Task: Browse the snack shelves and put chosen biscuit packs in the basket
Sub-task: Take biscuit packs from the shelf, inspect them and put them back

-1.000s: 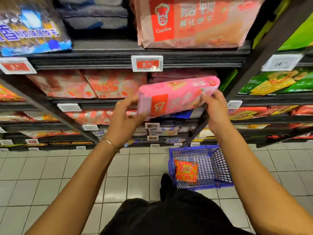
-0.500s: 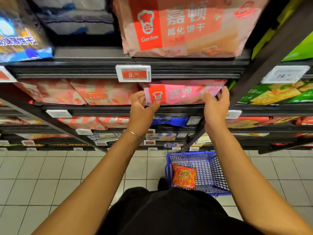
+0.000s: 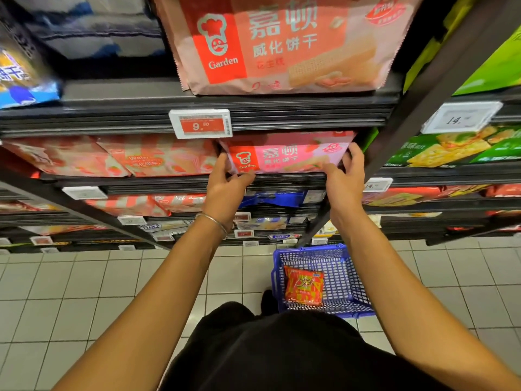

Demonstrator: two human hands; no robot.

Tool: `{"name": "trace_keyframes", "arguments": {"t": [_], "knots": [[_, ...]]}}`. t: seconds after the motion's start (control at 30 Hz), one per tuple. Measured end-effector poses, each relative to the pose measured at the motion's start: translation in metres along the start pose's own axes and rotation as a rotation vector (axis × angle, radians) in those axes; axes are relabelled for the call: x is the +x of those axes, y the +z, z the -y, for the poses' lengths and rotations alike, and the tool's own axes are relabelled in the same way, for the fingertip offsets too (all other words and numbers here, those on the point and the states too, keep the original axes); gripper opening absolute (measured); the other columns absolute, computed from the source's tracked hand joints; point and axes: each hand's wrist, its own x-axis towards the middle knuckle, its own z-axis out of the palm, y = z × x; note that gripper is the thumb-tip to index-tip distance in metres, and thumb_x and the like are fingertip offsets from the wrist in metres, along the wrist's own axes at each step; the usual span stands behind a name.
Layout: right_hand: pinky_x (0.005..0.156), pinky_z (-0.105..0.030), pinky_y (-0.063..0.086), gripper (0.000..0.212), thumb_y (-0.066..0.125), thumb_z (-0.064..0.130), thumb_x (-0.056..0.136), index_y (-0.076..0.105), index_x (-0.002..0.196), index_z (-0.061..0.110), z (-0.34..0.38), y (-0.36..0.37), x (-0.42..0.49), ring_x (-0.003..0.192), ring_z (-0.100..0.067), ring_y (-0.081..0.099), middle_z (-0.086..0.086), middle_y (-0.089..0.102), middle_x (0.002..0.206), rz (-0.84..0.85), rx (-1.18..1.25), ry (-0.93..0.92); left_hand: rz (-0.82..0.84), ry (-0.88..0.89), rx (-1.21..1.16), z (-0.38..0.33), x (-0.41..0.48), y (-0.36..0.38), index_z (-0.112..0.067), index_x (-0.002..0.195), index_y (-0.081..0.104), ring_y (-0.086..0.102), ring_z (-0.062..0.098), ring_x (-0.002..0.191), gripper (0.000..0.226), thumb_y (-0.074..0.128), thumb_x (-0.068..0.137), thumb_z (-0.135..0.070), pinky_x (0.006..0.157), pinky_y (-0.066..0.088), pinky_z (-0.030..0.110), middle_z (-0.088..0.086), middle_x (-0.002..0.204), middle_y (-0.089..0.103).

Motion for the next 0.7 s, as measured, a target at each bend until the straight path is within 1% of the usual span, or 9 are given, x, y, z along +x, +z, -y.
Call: {"name": "trace_keyframes", "arguments": {"t": [0.1,0.17,0.27,0.33,0.37,0.47,0.53,0.6,0.7], "knots": [[0.113,-0.034,0.045,0.07,0.063,0.005,0.099,0.033,0.159,0.024,0.001,-0.001,0.001,0.133,-0.012,0.056,0.005,0.056,0.15,0.021,-0.012,-0.003,-0.02,-0.027,-0.057,0.001,0.003,-0.002,-0.007,0.151,0.043,0.063,0.028,0.123,0.062,0.069,0.094,-0.003,0.111,0.048,0.047,0.012,0.136,0.063],[0.113,-0.033,0.045,0.068,0.063,0.008,0.1,0.032,0.159,0.025,0.002,-0.002,0.0,0.133,-0.012,0.056,0.005,0.056,0.15,0.05,-0.043,-0.017,-0.034,-0.066,-0.107,0.002,0.006,-0.005,-0.011,0.154,0.04,0.061,0.031,0.127,0.066,0.068,0.094,-0.003,0.111,0.046,0.049,0.012,0.136,0.064],[0.116,-0.043,0.044,0.065,0.059,0.02,0.103,0.029,0.16,0.028,0.007,-0.006,-0.007,0.134,-0.018,0.055,0.003,0.052,0.154,0.115,-0.202,-0.041,-0.045,-0.106,-0.192,-0.001,0.007,-0.014,-0.021,0.13,0.058,0.066,0.019,0.1,0.042,0.069,0.093,-0.005,0.094,0.052,0.039,-0.011,0.095,0.074],[0.118,-0.044,0.04,0.067,0.057,0.024,0.104,0.025,0.162,0.029,0.013,-0.009,-0.008,0.14,-0.021,0.049,0.003,0.045,0.16,0.153,-0.255,-0.024,-0.031,-0.108,-0.211,-0.007,0.004,-0.017,-0.027,0.113,0.059,0.062,0.015,0.092,0.029,0.069,0.094,-0.009,0.083,0.051,0.034,-0.016,0.084,0.072],[0.119,-0.043,0.038,0.069,0.058,0.025,0.103,0.023,0.163,0.029,0.016,-0.01,-0.008,0.143,-0.021,0.045,0.003,0.041,0.163,0.169,-0.263,-0.006,-0.025,-0.114,-0.217,-0.009,0.003,-0.018,-0.026,0.116,0.058,0.063,0.017,0.097,0.029,0.068,0.094,-0.011,0.083,0.052,0.034,-0.013,0.094,0.073],[0.121,-0.048,0.036,0.078,0.064,0.025,0.1,0.02,0.165,0.024,0.026,-0.012,-0.009,0.148,-0.024,0.041,0.001,0.039,0.164,0.196,-0.249,0.051,0.012,-0.111,-0.217,-0.012,0.002,-0.023,-0.015,0.141,0.05,0.06,0.023,0.126,0.047,0.065,0.096,-0.011,0.105,0.048,0.043,0.003,0.139,0.064],[0.121,-0.052,0.035,0.083,0.066,0.031,0.1,0.017,0.165,0.019,0.027,-0.015,-0.015,0.149,-0.026,0.04,0.0,0.037,0.166,0.178,-0.234,0.095,0.031,-0.106,-0.215,-0.013,0.002,-0.026,-0.016,0.147,0.047,0.059,0.017,0.126,0.052,0.063,0.097,-0.012,0.101,0.047,0.04,0.001,0.146,0.059],[0.119,-0.053,0.038,0.078,0.067,0.038,0.099,0.026,0.162,0.015,0.025,-0.021,-0.025,0.145,-0.026,0.044,-0.002,0.04,0.162,0.155,-0.255,0.108,0.043,-0.105,-0.215,-0.013,0.001,-0.027,-0.019,0.148,0.047,0.058,0.015,0.126,0.052,0.062,0.098,-0.014,0.095,0.047,0.036,-0.002,0.146,0.059],[0.116,-0.047,0.042,0.058,0.066,0.028,0.101,0.045,0.152,0.011,0.019,-0.034,-0.04,0.138,-0.024,0.052,-0.006,0.051,0.155,0.139,-0.225,0.118,0.027,-0.075,-0.203,-0.01,-0.003,-0.028,-0.016,0.146,0.05,0.057,0.022,0.132,0.048,0.062,0.099,-0.012,0.107,0.048,0.041,0.003,0.145,0.059]]}}
